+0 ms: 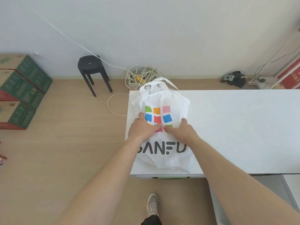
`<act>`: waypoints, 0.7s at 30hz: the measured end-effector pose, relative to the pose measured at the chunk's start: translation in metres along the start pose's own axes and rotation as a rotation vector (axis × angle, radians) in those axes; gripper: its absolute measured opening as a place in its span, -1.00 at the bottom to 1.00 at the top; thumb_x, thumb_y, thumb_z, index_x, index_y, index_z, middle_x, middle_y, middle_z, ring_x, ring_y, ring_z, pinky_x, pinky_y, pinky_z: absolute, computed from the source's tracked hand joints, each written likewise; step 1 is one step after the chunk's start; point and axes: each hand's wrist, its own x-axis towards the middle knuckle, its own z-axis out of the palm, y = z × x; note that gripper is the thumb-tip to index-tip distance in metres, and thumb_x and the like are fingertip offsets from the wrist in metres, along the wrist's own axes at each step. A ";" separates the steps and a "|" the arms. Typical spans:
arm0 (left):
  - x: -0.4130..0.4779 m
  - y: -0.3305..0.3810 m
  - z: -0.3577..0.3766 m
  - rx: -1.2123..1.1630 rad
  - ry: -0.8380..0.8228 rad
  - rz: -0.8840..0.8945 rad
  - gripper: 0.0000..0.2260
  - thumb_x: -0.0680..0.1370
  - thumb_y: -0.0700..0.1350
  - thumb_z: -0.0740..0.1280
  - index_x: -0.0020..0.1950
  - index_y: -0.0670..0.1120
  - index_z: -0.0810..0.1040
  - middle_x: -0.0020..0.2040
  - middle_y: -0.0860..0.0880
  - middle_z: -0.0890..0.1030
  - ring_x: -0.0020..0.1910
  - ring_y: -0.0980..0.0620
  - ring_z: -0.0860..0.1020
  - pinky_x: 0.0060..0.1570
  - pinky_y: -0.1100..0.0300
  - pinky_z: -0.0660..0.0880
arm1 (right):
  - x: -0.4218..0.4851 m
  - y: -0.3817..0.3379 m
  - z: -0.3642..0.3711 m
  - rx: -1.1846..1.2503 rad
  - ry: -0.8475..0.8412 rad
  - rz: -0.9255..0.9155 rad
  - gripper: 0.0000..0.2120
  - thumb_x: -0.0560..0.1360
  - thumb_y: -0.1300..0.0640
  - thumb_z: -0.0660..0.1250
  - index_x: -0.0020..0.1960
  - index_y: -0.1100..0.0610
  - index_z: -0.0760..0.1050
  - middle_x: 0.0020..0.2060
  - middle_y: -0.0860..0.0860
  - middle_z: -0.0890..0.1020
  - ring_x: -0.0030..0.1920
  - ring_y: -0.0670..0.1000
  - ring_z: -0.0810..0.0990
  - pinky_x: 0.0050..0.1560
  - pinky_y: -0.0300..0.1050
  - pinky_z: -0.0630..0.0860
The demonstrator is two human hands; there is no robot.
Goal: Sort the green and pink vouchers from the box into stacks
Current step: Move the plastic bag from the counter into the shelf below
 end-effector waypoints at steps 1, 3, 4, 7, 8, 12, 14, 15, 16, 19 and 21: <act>0.002 -0.001 0.003 -0.050 0.014 0.005 -0.25 0.38 0.33 0.47 0.41 0.02 0.29 0.20 0.02 0.57 0.15 -0.03 0.58 0.07 0.07 0.54 | 0.005 -0.001 0.002 0.012 -0.009 -0.017 -0.05 0.36 -0.32 0.44 0.56 0.10 0.15 0.35 0.07 0.49 0.30 0.14 0.51 0.13 -0.04 0.47; 0.003 -0.003 0.006 -0.147 0.006 0.006 -0.35 0.40 0.24 0.52 0.35 0.04 0.33 0.16 0.06 0.60 0.04 0.02 0.58 -0.02 0.12 0.54 | 0.010 -0.002 0.002 0.047 -0.024 -0.043 -0.13 0.23 -0.32 0.47 0.41 0.03 0.34 0.21 -0.05 0.60 0.20 0.06 0.59 0.15 -0.02 0.55; 0.003 -0.003 0.005 -0.175 -0.009 0.002 -0.36 0.41 0.20 0.54 0.35 0.03 0.33 0.15 0.07 0.60 0.02 0.03 0.57 -0.07 0.16 0.52 | 0.012 0.000 0.003 0.052 -0.028 -0.058 -0.15 0.16 -0.34 0.47 0.35 -0.01 0.39 0.15 -0.09 0.63 0.16 0.03 0.61 0.15 0.01 0.57; -0.002 -0.004 0.005 -0.215 -0.042 -0.003 -0.34 0.43 0.12 0.55 0.39 0.01 0.29 0.15 0.08 0.57 0.01 0.05 0.55 -0.17 0.26 0.44 | 0.008 0.007 0.009 0.066 -0.021 -0.094 -0.20 0.16 -0.34 0.46 0.31 -0.03 0.42 0.10 -0.14 0.64 0.14 0.00 0.62 0.15 0.03 0.59; -0.006 -0.005 0.006 -0.214 -0.043 0.004 -0.34 0.44 0.10 0.55 0.40 0.01 0.28 0.15 0.08 0.56 0.01 0.06 0.54 -0.18 0.27 0.43 | 0.001 0.009 0.011 0.075 -0.011 -0.100 -0.22 0.20 -0.31 0.47 0.31 -0.02 0.40 0.11 -0.14 0.62 0.15 0.00 0.61 0.15 0.01 0.57; -0.035 -0.008 0.016 -0.207 -0.040 0.031 -0.30 0.44 0.07 0.56 0.44 -0.01 0.27 0.19 0.06 0.59 0.03 0.05 0.55 -0.11 0.24 0.45 | -0.025 0.032 0.014 0.114 0.010 -0.106 -0.24 0.25 -0.27 0.50 0.35 -0.02 0.37 0.15 -0.13 0.60 0.17 0.01 0.59 0.16 0.01 0.57; -0.057 -0.010 0.025 -0.205 -0.031 0.043 -0.29 0.43 0.08 0.56 0.45 -0.01 0.27 0.21 0.05 0.59 0.04 0.06 0.55 -0.04 0.21 0.46 | -0.039 0.049 0.014 0.118 0.014 -0.129 -0.22 0.23 -0.31 0.50 0.35 -0.05 0.38 0.15 -0.14 0.61 0.17 0.00 0.60 0.15 0.01 0.58; -0.070 -0.011 0.030 -0.208 -0.023 0.045 -0.30 0.44 0.09 0.56 0.44 0.00 0.28 0.22 0.05 0.59 0.05 0.06 0.55 -0.03 0.21 0.46 | -0.047 0.058 0.013 0.117 0.017 -0.144 -0.22 0.22 -0.32 0.50 0.35 -0.06 0.38 0.15 -0.15 0.62 0.16 0.00 0.61 0.14 0.00 0.58; -0.084 -0.011 0.035 -0.220 -0.012 0.047 -0.31 0.44 0.09 0.56 0.43 0.00 0.28 0.22 0.05 0.59 0.05 0.06 0.55 -0.02 0.21 0.46 | -0.057 0.067 0.012 0.117 0.021 -0.158 -0.21 0.22 -0.32 0.50 0.35 -0.06 0.38 0.15 -0.15 0.62 0.15 0.00 0.61 0.13 -0.01 0.58; -0.130 -0.012 0.051 -0.262 0.035 0.054 -0.34 0.44 0.09 0.56 0.41 0.00 0.30 0.15 0.09 0.57 0.04 0.07 0.54 -0.01 0.20 0.45 | -0.089 0.093 0.005 0.121 0.026 -0.212 -0.23 0.26 -0.28 0.51 0.37 -0.03 0.37 0.16 -0.13 0.61 0.15 0.00 0.60 0.10 -0.04 0.56; -0.164 -0.014 0.062 -0.279 0.074 0.060 -0.35 0.44 0.08 0.56 0.40 0.01 0.30 0.12 0.12 0.54 0.03 0.07 0.53 -0.01 0.20 0.44 | -0.112 0.113 0.001 0.119 0.028 -0.253 -0.24 0.28 -0.27 0.52 0.37 -0.01 0.36 0.17 -0.12 0.60 0.16 0.01 0.60 0.11 -0.03 0.56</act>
